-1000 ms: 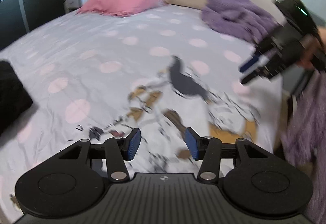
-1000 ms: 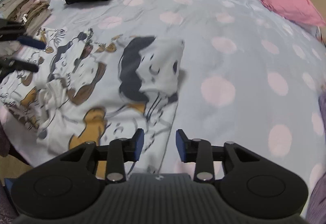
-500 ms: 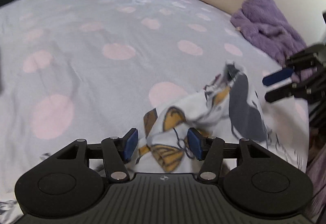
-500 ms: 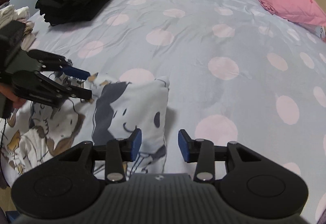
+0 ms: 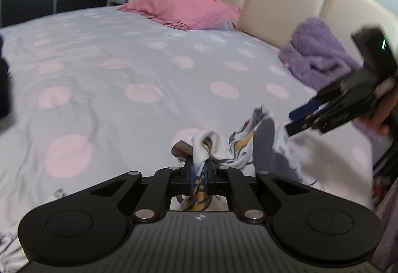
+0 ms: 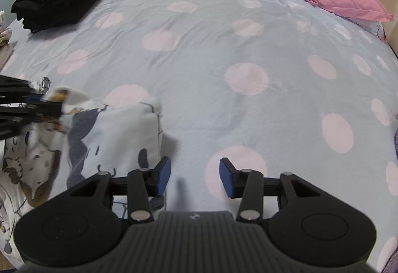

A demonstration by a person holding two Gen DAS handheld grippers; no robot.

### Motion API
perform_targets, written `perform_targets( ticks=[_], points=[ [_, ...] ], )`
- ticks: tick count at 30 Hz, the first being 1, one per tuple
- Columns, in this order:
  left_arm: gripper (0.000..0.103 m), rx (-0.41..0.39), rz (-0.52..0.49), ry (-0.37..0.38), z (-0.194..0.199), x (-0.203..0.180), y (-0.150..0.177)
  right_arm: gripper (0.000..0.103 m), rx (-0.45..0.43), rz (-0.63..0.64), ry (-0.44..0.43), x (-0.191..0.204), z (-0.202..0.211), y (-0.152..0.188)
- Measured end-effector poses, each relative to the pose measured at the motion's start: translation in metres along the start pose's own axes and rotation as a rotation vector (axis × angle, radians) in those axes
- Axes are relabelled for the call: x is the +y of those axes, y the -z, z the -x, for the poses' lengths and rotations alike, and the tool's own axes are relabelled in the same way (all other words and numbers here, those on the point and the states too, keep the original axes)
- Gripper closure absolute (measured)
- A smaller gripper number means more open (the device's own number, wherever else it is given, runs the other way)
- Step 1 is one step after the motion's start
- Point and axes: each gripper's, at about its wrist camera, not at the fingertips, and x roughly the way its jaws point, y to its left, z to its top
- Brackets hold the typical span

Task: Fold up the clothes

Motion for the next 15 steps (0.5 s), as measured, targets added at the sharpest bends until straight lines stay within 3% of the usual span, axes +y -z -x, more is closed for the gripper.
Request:
perform_targets(
  ticks=[7,11,15],
  points=[
    [0.098,0.072,0.066,-0.11,0.019,0.017,-0.005,0.059,-0.063,0.021,-0.056,0.013,0.004,-0.004],
    [0.098,0.096,0.105,-0.109,0.003,0.032,0.006,0.082,-0.14,0.054,-0.164,0.028,0.01,-0.007],
    [0.098,0.116,0.109,-0.113,-0.014,0.037,0.01,0.083,-0.137,0.081,-0.295,0.052,-0.002,-0.012]
  ],
)
